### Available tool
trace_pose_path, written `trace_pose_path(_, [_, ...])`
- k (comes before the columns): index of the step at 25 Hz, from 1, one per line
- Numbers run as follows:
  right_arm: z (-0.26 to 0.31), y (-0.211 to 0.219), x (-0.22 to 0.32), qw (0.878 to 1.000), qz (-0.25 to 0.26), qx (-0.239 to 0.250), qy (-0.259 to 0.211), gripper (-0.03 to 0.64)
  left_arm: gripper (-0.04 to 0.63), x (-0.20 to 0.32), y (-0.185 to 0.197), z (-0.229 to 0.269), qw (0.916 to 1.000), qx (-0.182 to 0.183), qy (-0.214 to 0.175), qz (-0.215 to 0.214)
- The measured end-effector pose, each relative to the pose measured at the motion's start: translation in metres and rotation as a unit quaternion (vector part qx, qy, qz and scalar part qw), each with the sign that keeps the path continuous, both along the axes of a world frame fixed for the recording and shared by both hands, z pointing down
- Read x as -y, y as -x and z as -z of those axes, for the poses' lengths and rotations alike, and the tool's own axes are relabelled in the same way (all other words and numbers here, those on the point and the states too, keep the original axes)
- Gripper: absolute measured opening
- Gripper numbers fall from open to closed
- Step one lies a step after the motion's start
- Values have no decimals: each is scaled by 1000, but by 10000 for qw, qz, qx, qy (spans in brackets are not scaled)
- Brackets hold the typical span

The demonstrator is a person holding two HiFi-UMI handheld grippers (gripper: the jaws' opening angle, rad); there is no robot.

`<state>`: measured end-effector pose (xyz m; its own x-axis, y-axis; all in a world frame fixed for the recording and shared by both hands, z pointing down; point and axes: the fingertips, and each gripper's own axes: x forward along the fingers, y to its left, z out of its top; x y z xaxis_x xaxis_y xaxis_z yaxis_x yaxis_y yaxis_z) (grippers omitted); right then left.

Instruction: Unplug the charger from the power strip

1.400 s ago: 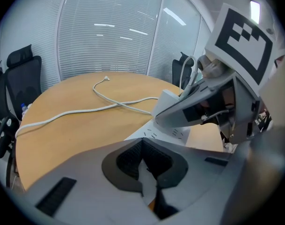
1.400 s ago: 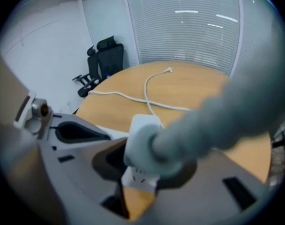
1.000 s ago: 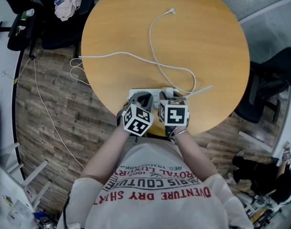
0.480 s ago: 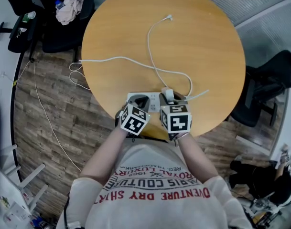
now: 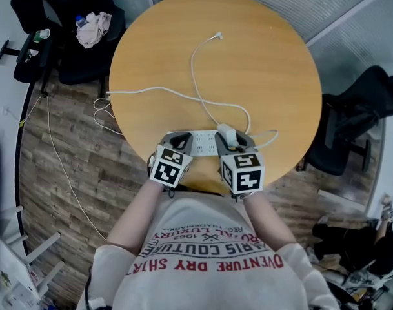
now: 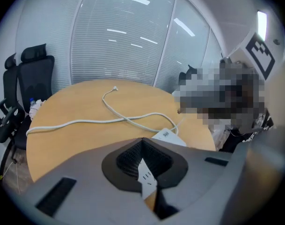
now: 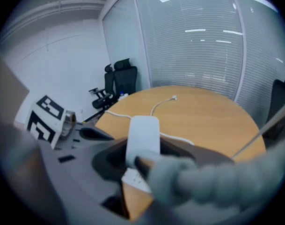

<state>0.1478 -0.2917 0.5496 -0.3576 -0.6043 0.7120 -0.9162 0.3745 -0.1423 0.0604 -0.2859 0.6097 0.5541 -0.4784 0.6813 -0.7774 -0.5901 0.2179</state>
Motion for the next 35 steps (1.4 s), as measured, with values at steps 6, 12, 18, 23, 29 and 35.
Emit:
trace_pose_path(6, [45,-8,5,9961,-24,516,-711,158,34,13,-7,84,9944,-487,-926,130])
trace_pose_path(12, [90,-12,8,9893,55,587,-1332,156,34,22,0,158,9785,-788,-1894,225])
trace_pose_path(18, [134,-8,5,9789,201,717,-1901,156,34,15,9,225,9555,-1073,-2734,263])
trace_pose_path(23, [157,0,3,9717,322,855,-2179,156,34,2,9,278,9366,-1606,-3100,310])
trace_pose_path(29, [171,12,-4,9653,480,870,-2413,155,34,1,21,275,9352,-1584,-3138,422])
trace_pose_path(35, [173,13,-5,9642,532,878,-2446,155,34,-1,24,275,9353,-1586,-3123,492])
